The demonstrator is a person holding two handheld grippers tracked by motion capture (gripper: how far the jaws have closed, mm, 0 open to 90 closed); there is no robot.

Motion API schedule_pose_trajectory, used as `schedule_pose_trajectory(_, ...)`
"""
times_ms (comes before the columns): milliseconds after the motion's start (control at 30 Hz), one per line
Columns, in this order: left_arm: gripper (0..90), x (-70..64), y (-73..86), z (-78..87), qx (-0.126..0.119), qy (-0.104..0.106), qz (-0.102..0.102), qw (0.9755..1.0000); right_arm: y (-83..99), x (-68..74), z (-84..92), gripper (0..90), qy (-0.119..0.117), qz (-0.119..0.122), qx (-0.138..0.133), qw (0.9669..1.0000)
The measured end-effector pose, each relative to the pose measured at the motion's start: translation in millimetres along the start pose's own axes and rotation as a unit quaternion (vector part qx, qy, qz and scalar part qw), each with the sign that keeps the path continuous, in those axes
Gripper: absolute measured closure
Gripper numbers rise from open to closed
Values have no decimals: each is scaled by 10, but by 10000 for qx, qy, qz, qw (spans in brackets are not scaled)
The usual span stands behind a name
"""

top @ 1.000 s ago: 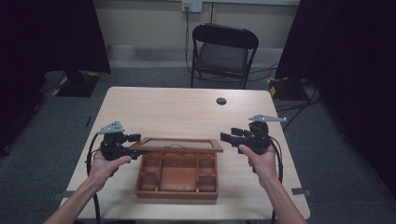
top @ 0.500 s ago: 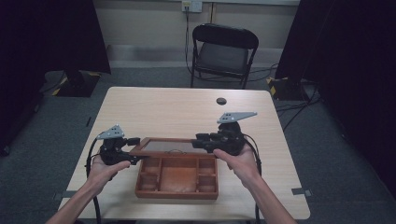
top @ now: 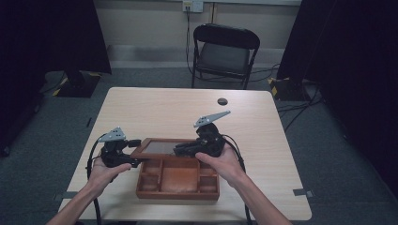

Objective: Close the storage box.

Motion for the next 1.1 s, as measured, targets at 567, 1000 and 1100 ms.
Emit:
schedule_pose_trajectory(567,223,76,134,-247,448,-225,-54,9987,139,-194,7,815,16,52,52,10000)
schedule_pose_trajectory(1000,244,409,263,-168,644,-691,268,9952,228,-167,-16,813,226,165,72,9996)
schedule_pose_trajectory(1100,252,468,272,-130,623,-782,382,9943,288,-164,-37,812,214,174,138,9995)
Point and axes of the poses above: each handheld gripper's, and its own axes: z roughly backward along the jaws, y roughly out of its underside, x roughly to its left, the point moved 7 cm from there along -z, roughly forward along the jaws, and after that the axes turned 13 degrees about -y, right-handed, at the moved point
